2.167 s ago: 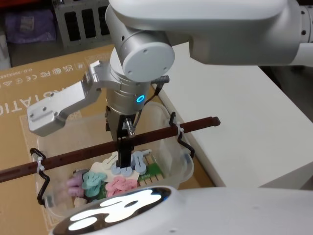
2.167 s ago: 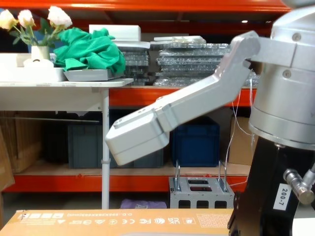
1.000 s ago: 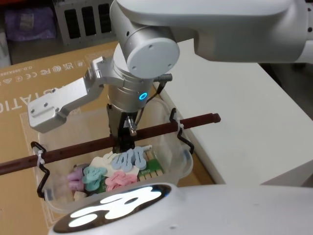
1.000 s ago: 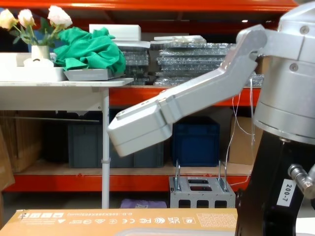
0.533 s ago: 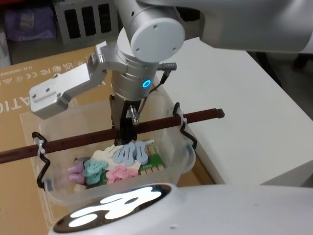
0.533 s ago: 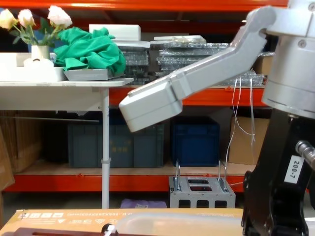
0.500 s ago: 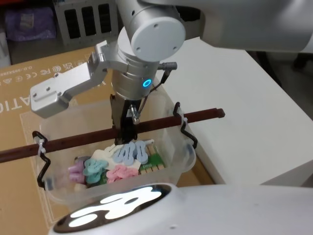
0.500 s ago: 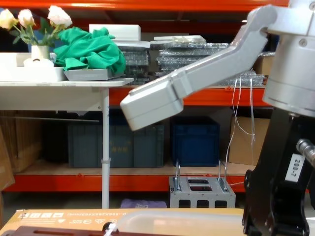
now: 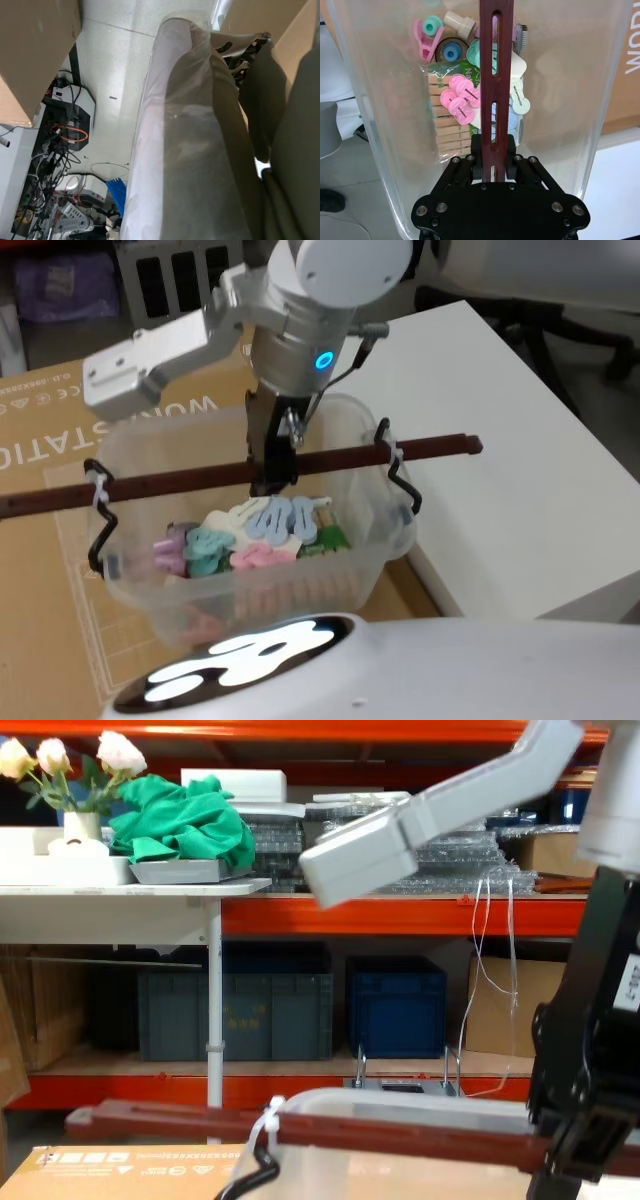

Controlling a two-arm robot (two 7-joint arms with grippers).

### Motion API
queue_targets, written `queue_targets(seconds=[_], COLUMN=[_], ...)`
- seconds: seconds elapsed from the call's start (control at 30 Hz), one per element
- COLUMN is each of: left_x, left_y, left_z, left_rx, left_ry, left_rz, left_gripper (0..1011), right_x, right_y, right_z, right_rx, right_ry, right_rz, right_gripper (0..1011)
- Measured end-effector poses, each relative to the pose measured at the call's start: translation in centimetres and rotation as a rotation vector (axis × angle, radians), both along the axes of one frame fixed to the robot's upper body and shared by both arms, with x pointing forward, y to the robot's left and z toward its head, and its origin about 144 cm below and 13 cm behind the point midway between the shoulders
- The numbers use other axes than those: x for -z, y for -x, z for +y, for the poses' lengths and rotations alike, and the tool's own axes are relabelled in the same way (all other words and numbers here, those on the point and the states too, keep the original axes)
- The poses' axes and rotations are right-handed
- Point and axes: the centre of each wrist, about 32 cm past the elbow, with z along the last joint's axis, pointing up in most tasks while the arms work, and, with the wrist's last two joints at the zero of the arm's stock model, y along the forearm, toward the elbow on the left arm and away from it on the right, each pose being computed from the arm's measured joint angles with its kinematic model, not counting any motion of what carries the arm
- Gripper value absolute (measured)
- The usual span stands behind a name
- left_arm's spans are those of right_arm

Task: Use one hand to grasp the basket and place it at the designated location.

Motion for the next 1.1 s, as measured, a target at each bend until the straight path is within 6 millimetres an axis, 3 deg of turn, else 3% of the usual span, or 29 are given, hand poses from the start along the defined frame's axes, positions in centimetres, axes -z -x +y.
queue_targets(seconds=[0.57, 1.1], left_x=[0.0, 0.0], left_y=[0.0, 0.0], left_z=[0.0, 0.0], left_rx=[0.000, 0.000], left_ry=[0.000, 0.000], left_rz=[0.000, 0.000], left_gripper=[0, 0], right_x=[-4.3, -7.5], right_y=[-2.7, -7.1], right_z=[-3.9, -9.9], right_rx=[0.160, 0.406], right_ry=[-0.057, -0.130], right_rz=[0.006, 0.005], right_gripper=[237, 235])
